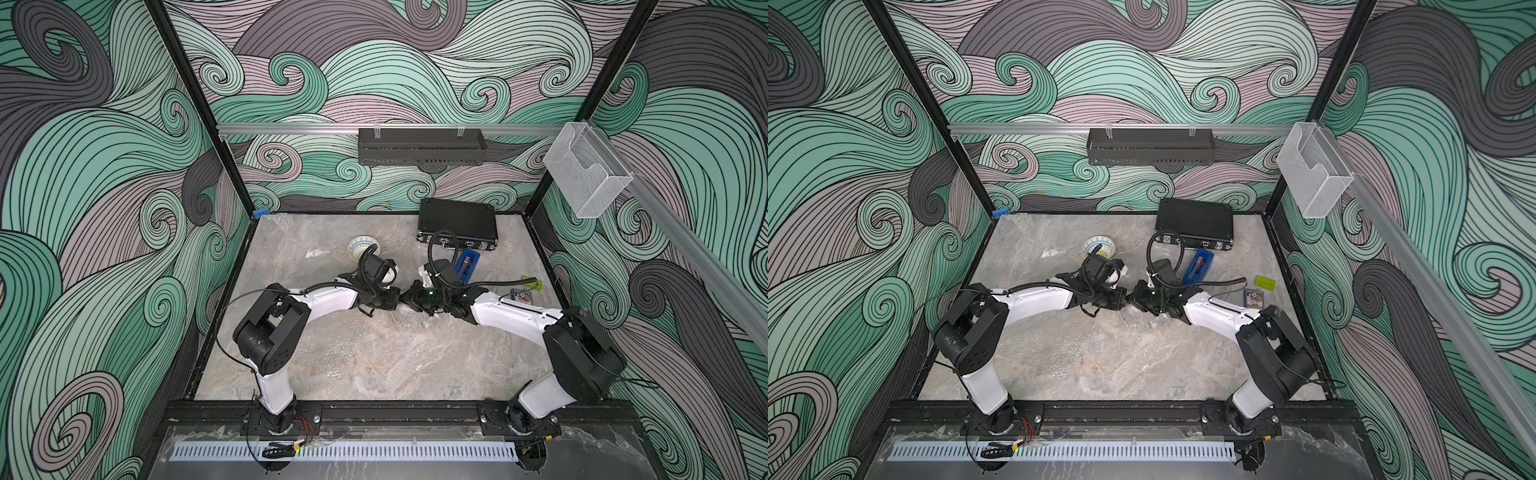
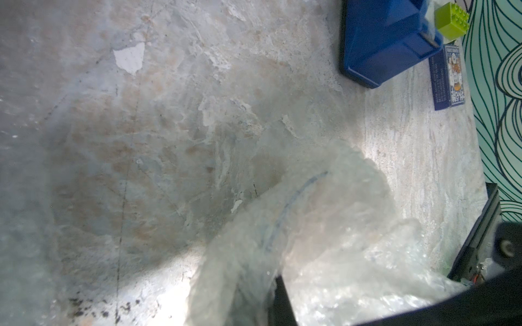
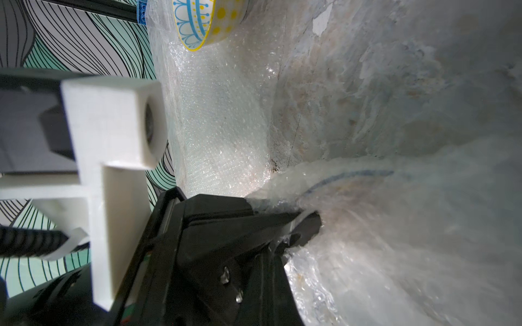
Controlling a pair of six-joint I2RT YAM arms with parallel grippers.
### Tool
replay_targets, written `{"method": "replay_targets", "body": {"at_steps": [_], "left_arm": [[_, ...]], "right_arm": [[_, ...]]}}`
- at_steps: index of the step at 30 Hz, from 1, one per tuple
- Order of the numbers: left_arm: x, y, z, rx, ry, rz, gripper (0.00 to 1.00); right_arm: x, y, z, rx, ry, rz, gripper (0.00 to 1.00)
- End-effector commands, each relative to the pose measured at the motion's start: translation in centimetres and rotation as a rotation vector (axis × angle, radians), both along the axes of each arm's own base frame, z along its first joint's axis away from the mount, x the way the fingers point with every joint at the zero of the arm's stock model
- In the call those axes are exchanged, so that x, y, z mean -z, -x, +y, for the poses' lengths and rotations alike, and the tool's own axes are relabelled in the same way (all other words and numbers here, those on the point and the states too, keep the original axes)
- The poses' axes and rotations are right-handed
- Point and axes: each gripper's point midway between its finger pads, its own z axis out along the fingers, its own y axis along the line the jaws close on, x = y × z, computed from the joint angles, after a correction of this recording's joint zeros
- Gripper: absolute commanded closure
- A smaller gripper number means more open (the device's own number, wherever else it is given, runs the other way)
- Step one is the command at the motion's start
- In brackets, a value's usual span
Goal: Wrap bowls in bubble wrap
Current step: Stick the tape on the bubble wrap.
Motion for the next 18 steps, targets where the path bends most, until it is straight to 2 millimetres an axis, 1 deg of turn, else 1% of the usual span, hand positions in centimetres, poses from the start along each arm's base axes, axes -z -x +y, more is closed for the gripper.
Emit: {"method": "replay_targets", "body": {"at_steps": [1, 8, 13, 18], "left_arm": [[-1.3, 0.1, 0.2, 0.008, -0.013, -0.023, 1.0], [-1.1, 0.4, 0.3, 0.023, -0.023, -0.014, 1.0], [-0.5, 0.4, 0.3, 0.028, -0.042, -0.001, 1.0], [-0.5, 0.4, 0.4, 0.026, -0.044, -0.002, 1.0]], "right_arm": [[0.9, 0.7, 0.3, -0.002, -0.017, 0.041, 1.0], [2.4, 1.4, 0.1, -0.002, -0.02, 0.08, 1.0], [3.6, 1.8, 0.3, -0.011, -0.024, 0.118, 1.0], [4.2, 2.1, 0.1, -0.007, -0.012, 0.136, 1.0]]}}
